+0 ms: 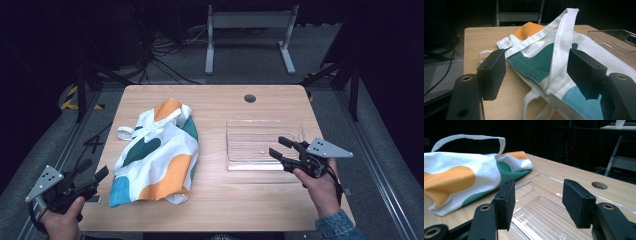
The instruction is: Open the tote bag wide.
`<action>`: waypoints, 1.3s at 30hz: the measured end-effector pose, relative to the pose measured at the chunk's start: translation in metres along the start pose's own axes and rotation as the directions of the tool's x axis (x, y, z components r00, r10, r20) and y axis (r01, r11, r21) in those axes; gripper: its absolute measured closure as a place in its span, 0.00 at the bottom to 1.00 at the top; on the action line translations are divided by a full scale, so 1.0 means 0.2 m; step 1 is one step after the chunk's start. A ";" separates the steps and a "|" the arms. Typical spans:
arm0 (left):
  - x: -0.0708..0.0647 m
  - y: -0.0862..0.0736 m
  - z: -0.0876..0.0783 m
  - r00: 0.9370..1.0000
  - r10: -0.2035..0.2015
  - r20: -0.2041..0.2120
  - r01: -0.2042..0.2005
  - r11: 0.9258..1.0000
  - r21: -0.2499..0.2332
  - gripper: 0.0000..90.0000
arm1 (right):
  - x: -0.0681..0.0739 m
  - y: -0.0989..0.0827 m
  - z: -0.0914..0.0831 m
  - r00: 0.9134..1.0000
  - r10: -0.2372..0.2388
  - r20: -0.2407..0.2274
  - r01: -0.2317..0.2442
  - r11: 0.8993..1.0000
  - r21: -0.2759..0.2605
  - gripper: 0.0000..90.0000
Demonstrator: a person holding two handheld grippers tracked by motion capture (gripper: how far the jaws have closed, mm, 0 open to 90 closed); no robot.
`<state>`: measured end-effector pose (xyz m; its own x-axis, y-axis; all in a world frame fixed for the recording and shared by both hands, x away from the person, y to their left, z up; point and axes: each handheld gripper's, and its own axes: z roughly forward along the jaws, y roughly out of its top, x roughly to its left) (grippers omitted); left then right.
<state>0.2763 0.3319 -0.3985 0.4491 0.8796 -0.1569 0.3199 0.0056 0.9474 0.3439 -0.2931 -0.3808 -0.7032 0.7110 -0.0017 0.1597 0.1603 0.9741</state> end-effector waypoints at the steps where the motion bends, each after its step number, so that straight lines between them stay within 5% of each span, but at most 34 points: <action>1: 0.00 0.00 0.00 1.000 0.004 0.005 -0.004 1.000 -0.004 0.36 | 0.00 0.00 0.01 1.000 0.004 -0.012 -0.004 1.000 -0.010 0.49; 10: -0.02 0.02 0.01 1.000 0.017 0.018 -0.016 0.999 -0.040 0.44 | 0.08 0.10 0.08 0.993 -0.013 -0.117 0.010 1.000 -0.021 0.47; 14: -0.03 0.04 0.00 0.998 0.014 0.058 -0.012 0.999 -0.049 0.45 | 0.10 0.12 0.12 0.992 -0.014 -0.124 0.013 1.000 -0.009 0.46; 23: -0.13 0.09 0.02 0.985 0.085 0.153 -0.082 0.996 -0.021 0.44 | 0.15 0.13 0.19 0.985 -0.008 -0.170 0.005 1.000 -0.020 0.45; 37: -0.10 0.06 0.03 0.994 0.057 0.089 -0.057 0.998 -0.005 0.43 | 0.24 0.25 0.37 0.963 -0.057 -0.265 0.056 0.998 -0.010 0.43; 39: -0.08 0.06 0.04 0.991 0.033 0.132 -0.037 0.999 0.028 0.41 | 0.25 0.26 0.39 0.960 -0.064 -0.274 0.065 0.998 -0.008 0.43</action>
<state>0.2792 0.3133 -0.3871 0.5656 0.8088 -0.1612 0.3267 -0.0403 0.9443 0.3705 -0.1954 -0.3470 -0.8747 0.4847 -0.0024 0.1083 0.2002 0.9737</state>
